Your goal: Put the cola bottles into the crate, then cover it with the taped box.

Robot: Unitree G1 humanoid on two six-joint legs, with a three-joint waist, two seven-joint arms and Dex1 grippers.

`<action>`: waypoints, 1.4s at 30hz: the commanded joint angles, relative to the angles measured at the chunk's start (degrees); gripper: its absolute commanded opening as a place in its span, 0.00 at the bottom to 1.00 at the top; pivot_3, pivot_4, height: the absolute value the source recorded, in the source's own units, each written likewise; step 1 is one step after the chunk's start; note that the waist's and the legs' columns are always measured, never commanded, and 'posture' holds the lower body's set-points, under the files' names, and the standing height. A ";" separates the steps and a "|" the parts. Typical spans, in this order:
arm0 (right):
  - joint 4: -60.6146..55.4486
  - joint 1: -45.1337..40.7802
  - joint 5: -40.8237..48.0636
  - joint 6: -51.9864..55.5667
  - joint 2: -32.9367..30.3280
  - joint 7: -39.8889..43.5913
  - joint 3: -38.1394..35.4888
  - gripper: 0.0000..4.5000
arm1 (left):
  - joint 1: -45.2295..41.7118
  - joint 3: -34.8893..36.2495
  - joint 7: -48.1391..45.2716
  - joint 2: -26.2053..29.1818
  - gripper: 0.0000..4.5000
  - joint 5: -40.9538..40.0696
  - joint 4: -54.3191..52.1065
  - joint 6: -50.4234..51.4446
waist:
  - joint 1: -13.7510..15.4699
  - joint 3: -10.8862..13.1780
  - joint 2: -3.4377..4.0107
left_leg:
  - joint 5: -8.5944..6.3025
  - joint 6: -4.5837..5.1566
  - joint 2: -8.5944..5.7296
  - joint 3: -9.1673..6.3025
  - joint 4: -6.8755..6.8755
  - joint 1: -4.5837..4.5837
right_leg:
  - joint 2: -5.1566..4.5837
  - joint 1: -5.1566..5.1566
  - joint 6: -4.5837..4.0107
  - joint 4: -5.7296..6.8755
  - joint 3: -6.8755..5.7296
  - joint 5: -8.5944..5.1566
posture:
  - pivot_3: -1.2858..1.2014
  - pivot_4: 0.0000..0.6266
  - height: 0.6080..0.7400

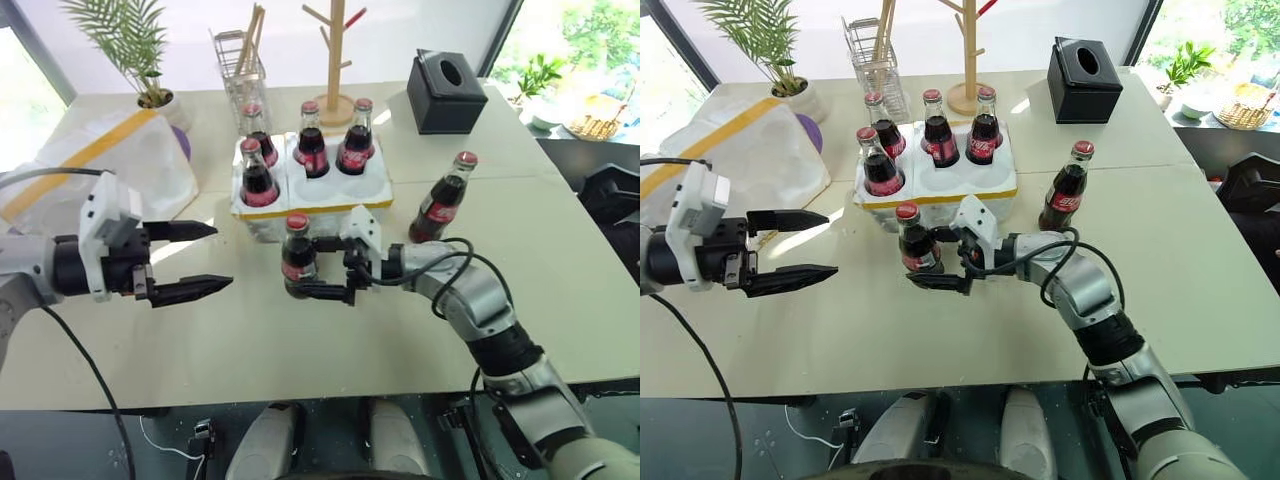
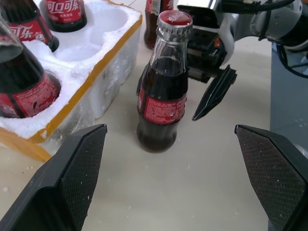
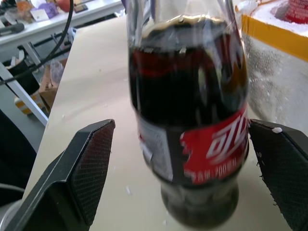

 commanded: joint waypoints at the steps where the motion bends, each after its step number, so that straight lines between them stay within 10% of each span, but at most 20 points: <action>1: 1.57 -2.14 -1.91 -2.55 2.70 -0.54 0.19 1.00 | -0.65 0.07 0.07 0.88 0.99 -0.94 -0.36 -1.16 | -0.35 0.00 0.00 | 0.00 0.00 0.00 0.00 -0.01 0.00 | 0.00 -0.02 0.00 0.01 0.00 0.00 | 0.52 0.24 1.00; 7: 1.02 -2.96 -2.15 -2.41 4.68 -0.86 -1.64 0.61 | -3.23 -0.66 1.27 0.79 1.00 -2.42 -1.25 -0.74 | -0.37 0.00 0.00 | 0.01 -0.02 0.01 0.00 -0.03 -0.02 | 0.02 -0.08 -0.01 0.06 0.01 0.00 | 0.52 0.24 1.00; 17: -9.12 -13.20 17.08 13.16 -2.26 2.51 -16.71 0.61 | -0.79 0.47 3.51 -0.61 1.00 -2.34 -1.09 -2.53 | -0.73 0.04 0.07 | 0.00 -0.01 0.04 0.02 -0.03 -0.19 | 0.03 -0.23 -0.01 0.03 0.03 0.00 | 0.52 0.24 1.00; 25: 18.91 -32.27 5.02 5.27 2.07 -10.56 -18.67 0.61 | -2.44 -1.31 7.78 -3.94 1.00 -2.87 -1.16 -4.10 | -0.35 0.04 0.07 | 0.07 -0.15 0.28 0.08 -0.05 -0.18 | 0.23 -0.27 -0.19 0.02 0.06 0.11 | 0.52 0.24 1.00; 42: 33.49 -25.04 -9.84 -5.30 10.70 -11.47 -10.06 0.61 | -5.08 -3.29 11.84 -5.81 1.00 -2.63 -1.04 -4.95 | -1.92 0.04 0.08 | 0.08 -0.15 0.26 0.10 -0.06 -0.38 | 0.26 -0.66 -0.37 0.50 0.12 0.18 | 0.52 0.24 1.00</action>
